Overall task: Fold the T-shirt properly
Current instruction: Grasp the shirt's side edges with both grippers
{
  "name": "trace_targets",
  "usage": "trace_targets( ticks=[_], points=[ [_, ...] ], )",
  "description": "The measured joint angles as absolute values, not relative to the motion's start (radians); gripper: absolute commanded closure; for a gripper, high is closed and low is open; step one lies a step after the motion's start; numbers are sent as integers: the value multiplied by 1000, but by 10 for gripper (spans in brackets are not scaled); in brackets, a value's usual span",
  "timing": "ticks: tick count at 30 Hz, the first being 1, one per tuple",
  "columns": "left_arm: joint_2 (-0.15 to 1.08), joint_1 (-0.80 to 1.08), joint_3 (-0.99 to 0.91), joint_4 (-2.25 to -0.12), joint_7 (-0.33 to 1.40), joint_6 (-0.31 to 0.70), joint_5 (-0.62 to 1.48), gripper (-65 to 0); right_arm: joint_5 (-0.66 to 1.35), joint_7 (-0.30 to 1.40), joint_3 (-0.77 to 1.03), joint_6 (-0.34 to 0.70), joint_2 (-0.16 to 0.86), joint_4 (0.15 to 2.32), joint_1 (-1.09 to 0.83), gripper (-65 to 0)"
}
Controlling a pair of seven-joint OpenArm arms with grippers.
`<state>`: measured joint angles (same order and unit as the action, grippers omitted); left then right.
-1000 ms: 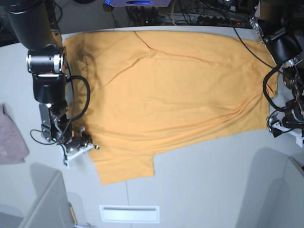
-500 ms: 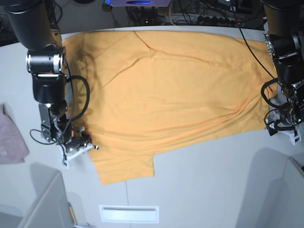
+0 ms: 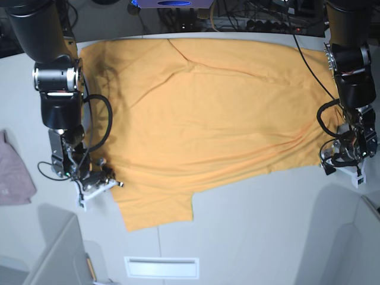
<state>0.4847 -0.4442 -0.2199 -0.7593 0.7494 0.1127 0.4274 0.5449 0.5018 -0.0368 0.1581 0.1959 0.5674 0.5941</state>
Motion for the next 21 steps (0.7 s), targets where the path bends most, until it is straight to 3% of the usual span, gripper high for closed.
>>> trace_targets(
  ticks=[15, 21],
  points=[
    [466, -476, -219, -721, 736, 112, 420, -528, 542, 501, -37, 158, 196, 567, 594, 0],
    [471, -518, -109, -601, 618, 112, 416, -512, 542, 501, -37, 158, 196, 567, 593, 0]
  ],
)
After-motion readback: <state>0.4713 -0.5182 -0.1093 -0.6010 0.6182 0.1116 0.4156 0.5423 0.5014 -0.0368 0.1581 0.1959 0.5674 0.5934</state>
